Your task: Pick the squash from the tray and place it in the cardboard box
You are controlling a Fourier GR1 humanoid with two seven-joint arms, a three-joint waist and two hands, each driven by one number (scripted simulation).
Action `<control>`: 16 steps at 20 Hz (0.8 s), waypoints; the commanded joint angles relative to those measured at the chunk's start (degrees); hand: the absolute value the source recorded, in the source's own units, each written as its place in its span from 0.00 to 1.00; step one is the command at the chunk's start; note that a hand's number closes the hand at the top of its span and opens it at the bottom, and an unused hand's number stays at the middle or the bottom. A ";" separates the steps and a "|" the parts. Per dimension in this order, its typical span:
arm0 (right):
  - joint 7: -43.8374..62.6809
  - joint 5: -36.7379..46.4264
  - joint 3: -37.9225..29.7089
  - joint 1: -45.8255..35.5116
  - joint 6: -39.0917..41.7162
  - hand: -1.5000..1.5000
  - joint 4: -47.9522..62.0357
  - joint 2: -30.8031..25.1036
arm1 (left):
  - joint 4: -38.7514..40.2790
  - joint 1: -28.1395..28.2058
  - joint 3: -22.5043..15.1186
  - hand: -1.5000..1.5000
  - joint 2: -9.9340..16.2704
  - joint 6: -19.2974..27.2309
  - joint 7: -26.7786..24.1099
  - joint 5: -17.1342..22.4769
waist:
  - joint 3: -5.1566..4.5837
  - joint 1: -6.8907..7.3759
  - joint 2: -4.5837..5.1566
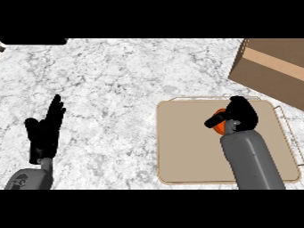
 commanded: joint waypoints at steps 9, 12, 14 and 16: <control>1.74 9.24 -1.09 -5.15 -5.42 1.00 7.55 0.24 | -3.30 -0.33 1.42 0.50 0.27 -0.86 4.76 -1.30 | 0.03 0.25 0.03; -18.38 4.30 8.13 1.72 4.96 1.00 1.12 -2.46 | 1.72 -1.34 2.13 0.50 -0.60 -1.43 -0.76 -1.20 | 0.00 -0.35 0.06; -28.06 3.51 15.35 4.66 10.32 1.00 -2.07 -4.07 | 1.30 0.36 1.63 0.50 -0.96 -1.48 -0.97 -1.18 | -0.03 -0.52 -0.34; -35.62 2.67 19.84 7.25 13.17 1.00 -5.07 -6.60 | 0.69 -0.76 1.70 0.50 -0.92 -0.69 0.82 -1.36 | 0.03 -1.19 -0.59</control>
